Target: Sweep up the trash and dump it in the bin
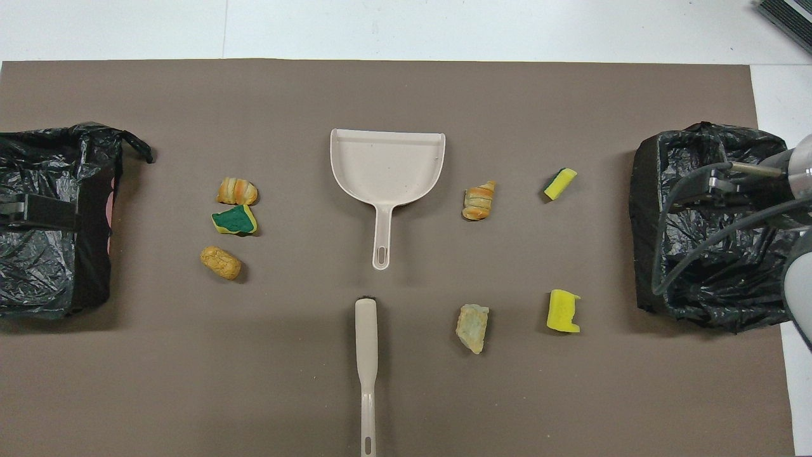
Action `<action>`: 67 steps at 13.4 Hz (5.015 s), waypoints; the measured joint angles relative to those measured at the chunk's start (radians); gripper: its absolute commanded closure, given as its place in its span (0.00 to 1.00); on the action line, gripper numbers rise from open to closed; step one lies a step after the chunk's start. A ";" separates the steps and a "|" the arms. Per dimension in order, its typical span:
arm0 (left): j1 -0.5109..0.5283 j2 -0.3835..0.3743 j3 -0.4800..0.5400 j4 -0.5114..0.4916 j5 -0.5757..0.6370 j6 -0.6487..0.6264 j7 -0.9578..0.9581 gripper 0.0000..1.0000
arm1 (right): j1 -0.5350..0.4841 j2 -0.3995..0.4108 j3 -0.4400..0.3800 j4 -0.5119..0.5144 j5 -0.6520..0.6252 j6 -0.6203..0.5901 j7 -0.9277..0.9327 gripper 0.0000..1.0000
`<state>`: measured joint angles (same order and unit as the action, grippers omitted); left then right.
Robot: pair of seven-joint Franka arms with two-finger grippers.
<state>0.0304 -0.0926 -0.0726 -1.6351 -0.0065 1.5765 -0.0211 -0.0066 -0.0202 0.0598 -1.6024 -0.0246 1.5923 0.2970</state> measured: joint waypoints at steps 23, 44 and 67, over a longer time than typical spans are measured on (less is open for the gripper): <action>-0.470 -0.222 -0.058 -0.618 -0.102 0.314 -0.442 0.00 | 0.027 0.000 0.007 -0.002 0.000 0.000 0.000 0.00; -0.902 -0.065 -0.037 -0.845 -0.109 0.555 -0.738 1.00 | 0.367 0.422 0.008 0.265 -0.056 0.182 0.183 0.00; 0.014 0.052 -0.011 -0.579 0.025 0.356 -0.038 1.00 | 0.604 0.713 0.008 0.308 -0.056 0.391 0.403 0.44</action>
<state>0.0440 -0.0407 -0.0841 -2.2139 0.0182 1.9320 -0.0591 0.5969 0.6926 0.0680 -1.2944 -0.0806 1.9829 0.6995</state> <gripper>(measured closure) 0.736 0.119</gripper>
